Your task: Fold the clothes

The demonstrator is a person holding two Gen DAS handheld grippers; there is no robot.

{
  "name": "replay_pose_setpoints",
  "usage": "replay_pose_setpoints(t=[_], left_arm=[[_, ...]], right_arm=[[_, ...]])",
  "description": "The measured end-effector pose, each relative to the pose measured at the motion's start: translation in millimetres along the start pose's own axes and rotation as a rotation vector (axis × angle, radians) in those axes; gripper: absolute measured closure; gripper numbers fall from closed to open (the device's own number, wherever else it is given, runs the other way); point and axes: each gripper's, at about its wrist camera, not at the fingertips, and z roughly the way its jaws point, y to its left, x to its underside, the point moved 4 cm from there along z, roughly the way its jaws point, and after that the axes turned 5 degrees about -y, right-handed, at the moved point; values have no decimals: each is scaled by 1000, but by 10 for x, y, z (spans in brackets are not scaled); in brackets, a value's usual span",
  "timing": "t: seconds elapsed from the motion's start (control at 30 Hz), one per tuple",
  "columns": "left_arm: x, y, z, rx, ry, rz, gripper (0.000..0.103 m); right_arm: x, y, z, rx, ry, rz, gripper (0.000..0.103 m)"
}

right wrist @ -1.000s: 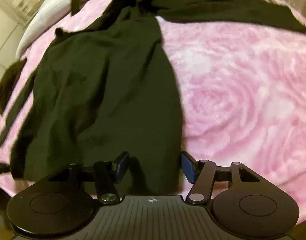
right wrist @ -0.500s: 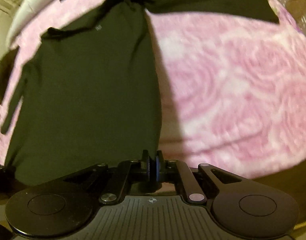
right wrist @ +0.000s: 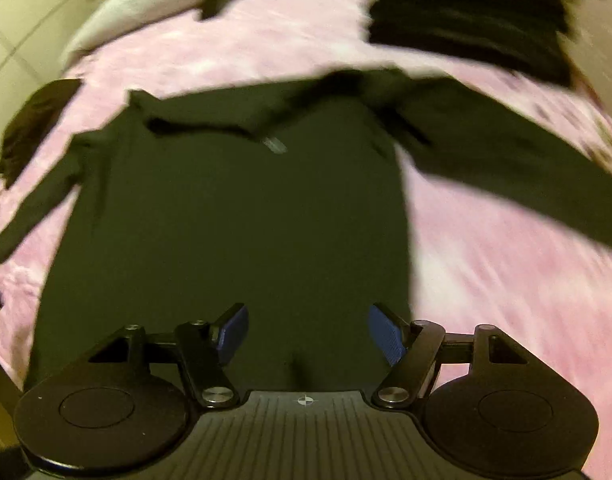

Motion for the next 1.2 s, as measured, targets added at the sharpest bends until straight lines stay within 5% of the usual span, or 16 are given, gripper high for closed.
replay_pose_setpoints(t=[0.07, 0.27, 0.43, 0.57, 0.67, 0.73, 0.83, 0.97, 1.1, 1.2], left_arm=[[-375, -40, 145, 16, -54, 60, 85], [-1373, -465, 877, 82, -164, 353, 83], [-1883, -439, 1548, 135, -163, 429, 83], [-2129, -454, 1952, 182, -107, 446, 83], [-2456, -464, 1945, 213, -149, 433, 81], [-2813, -463, 1954, 183, -206, 430, 80], [-3402, -336, 1758, 81, -413, 325, 83], [-3645, -119, 1460, 52, -496, 199, 78], [-3237, -104, 1485, 24, -387, 232, 73], [-2816, -50, 1504, 4, -290, 248, 73]], right_arm=[[-244, 105, 162, -29, -26, -42, 70], [-849, 327, 1021, 11, -21, -121, 71], [-1035, 124, 1694, 79, 26, -91, 71], [-1294, 41, 1837, 25, 47, -95, 71], [-1789, -59, 1832, -1, -51, -149, 71], [-2199, -184, 1725, 60, -222, -155, 71], [-2513, -357, 1489, 92, -405, -86, 71], [-2189, -371, 1342, 48, -363, -108, 71], [-1526, -452, 1396, -29, -191, -13, 68], [-1013, -635, 1469, -24, -51, 89, 42]])
